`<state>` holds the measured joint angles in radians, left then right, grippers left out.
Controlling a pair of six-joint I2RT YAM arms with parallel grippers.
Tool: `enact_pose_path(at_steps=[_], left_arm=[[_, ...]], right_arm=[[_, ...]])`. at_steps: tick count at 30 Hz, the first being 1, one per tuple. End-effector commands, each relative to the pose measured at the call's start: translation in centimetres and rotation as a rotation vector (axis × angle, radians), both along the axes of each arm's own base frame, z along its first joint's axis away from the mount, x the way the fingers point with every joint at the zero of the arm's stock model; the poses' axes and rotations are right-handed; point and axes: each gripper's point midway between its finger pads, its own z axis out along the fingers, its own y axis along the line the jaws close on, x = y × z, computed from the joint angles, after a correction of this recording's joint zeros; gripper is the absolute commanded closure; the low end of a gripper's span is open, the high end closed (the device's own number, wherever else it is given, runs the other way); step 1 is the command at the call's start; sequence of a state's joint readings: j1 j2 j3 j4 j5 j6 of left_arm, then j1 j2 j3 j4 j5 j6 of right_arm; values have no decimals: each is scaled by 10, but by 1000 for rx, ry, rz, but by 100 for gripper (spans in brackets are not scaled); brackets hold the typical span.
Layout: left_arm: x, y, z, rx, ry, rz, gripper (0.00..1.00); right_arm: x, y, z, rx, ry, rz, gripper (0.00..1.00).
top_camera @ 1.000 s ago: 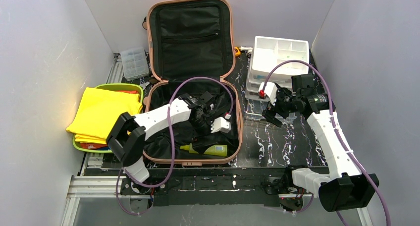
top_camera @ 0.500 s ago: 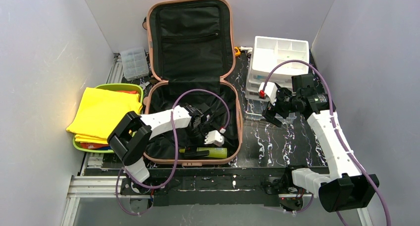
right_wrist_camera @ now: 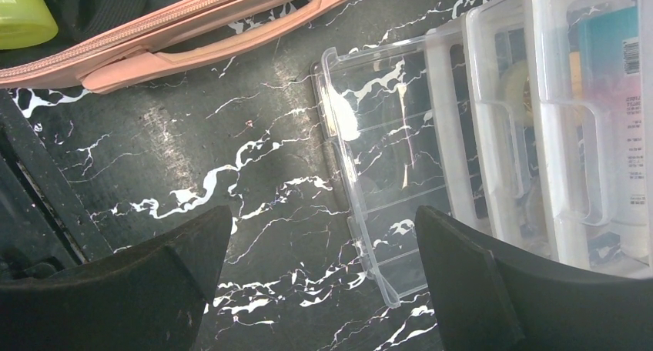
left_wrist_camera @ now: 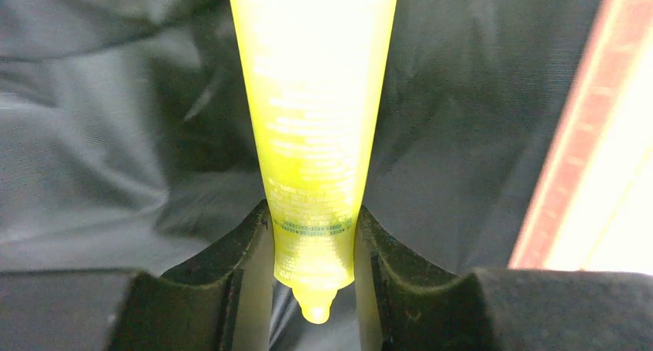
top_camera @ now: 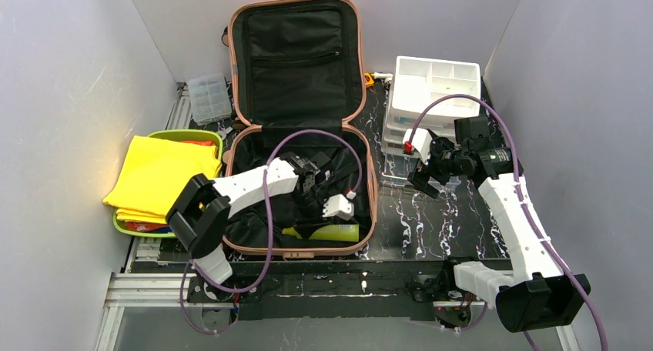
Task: Open, take out, and arrange the luggage
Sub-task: Pick up the makeup from the opened luggage.
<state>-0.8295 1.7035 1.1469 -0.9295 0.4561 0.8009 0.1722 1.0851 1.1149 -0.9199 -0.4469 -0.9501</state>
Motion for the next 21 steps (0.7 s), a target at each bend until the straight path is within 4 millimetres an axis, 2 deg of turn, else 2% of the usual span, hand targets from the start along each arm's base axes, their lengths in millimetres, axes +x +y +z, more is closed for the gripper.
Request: enact_pose_path(at_steps=[1, 4, 6, 11, 13, 15, 18, 21], left_arm=[[12, -19, 70, -166, -103, 19, 100], [32, -28, 96, -231, -172, 80, 100], [44, -32, 106, -252, -194, 121, 100], [70, -42, 114, -271, -223, 200, 100], [84, -50, 115, -270, -248, 236, 100], [97, -60, 122, -289, -267, 248, 100], [124, -84, 138, -344, -321, 267, 100], [154, -108, 147, -371, -373, 287, 100]], right_arm=[[1, 1, 15, 11, -50, 4, 1], [0, 0, 15, 9, -56, 4, 2], [1, 1, 15, 11, -59, 4, 2], [5, 2, 18, 25, -70, -9, 2], [14, 0, 26, 33, -113, -50, 2], [30, -9, 35, 30, -175, -146, 2], [57, -35, 56, 16, -309, -356, 2], [71, -59, 73, -12, -400, -503, 2]])
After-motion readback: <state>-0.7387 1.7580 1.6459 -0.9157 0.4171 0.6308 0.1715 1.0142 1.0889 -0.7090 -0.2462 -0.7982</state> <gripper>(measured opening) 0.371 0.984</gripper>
